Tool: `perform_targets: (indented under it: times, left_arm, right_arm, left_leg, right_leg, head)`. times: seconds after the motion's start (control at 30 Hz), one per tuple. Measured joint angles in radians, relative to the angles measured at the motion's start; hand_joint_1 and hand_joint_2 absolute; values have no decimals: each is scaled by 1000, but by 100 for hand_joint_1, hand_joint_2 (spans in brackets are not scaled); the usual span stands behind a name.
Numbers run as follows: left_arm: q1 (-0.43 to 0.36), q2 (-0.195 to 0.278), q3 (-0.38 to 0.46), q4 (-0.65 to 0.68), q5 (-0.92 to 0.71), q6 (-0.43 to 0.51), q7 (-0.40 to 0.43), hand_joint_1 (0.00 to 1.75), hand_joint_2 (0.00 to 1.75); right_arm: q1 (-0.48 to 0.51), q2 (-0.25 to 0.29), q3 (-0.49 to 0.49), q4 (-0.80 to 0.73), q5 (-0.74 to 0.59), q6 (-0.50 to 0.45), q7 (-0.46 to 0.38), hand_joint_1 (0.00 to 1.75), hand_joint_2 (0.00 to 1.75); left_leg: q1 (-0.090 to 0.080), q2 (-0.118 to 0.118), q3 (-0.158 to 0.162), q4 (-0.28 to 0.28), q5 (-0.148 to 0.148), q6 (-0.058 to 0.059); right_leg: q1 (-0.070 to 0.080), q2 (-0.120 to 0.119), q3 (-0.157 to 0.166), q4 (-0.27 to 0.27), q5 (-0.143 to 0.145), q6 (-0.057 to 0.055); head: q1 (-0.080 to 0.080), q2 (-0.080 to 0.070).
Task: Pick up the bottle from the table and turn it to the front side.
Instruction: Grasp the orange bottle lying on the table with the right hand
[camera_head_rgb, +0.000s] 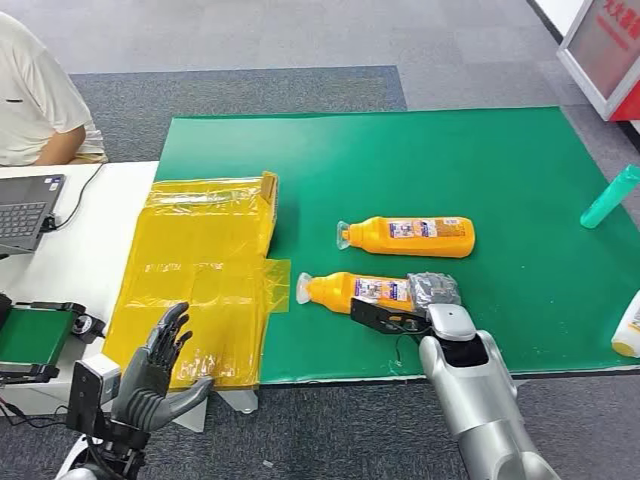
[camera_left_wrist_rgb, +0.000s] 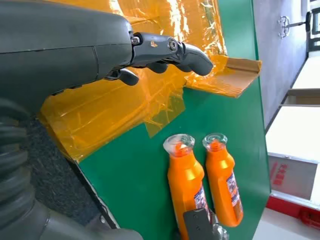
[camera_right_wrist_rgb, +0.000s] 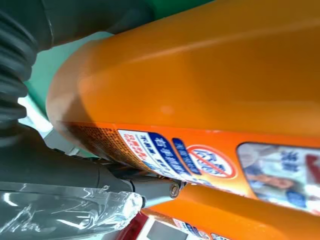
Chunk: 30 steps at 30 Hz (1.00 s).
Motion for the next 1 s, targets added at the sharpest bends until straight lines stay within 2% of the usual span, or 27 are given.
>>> perform_targets:
  times: [0.2, 0.27, 0.5, 0.8, 0.9, 1.0]
  left_arm:
    - [-20, 14, 2, 0, 33, -5, -9, 0, 175]
    - [-24, 17, 2, 0, 35, -4, -9, 0, 175]
    - [-32, 32, -2, -4, 31, 9, -13, 0, 175]
    - [-34, 52, -56, -28, 75, 37, -13, 0, 175]
    - [-59, 54, -91, -31, 102, 59, -11, 0, 175]
    - [-124, 60, -151, -44, 98, 89, -18, 0, 175]
  right_arm:
    - [-3, 36, -32, 0, -11, -57, -17, 175, 175]
    - [-1, 48, -45, 0, -51, -62, -35, 175, 175]
    - [52, 83, -99, -59, -396, -59, -168, 175, 175]
    - [206, 96, -71, -270, -861, -51, -208, 175, 175]
    - [251, 96, -27, -345, -947, -85, -234, 175, 175]
    - [262, 95, 31, -440, -975, -122, -233, 175, 175]
  left_leg:
    - [0, 0, 0, 0, 1, -1]
    - [0, 0, 0, 0, 1, -1]
    - [0, 0, -1, 0, 1, -1]
    - [0, 0, -1, 0, 0, 0]
    - [0, 0, -1, 0, 0, 0]
    - [0, 0, -2, 0, 1, -1]
  right_leg:
    - [0, 0, 0, 0, 0, 0]
    - [0, 0, 0, 0, 0, 0]
    - [0, 0, -1, 0, 0, 0]
    - [0, 0, -1, 0, -1, 0]
    - [0, 0, -1, 0, -1, 0]
    - [0, 0, -2, 0, 1, 0]
  head:
    - [0, 0]
    - [0, 0]
    - [0, 0]
    - [0, 0]
    - [0, 0]
    - [0, 0]
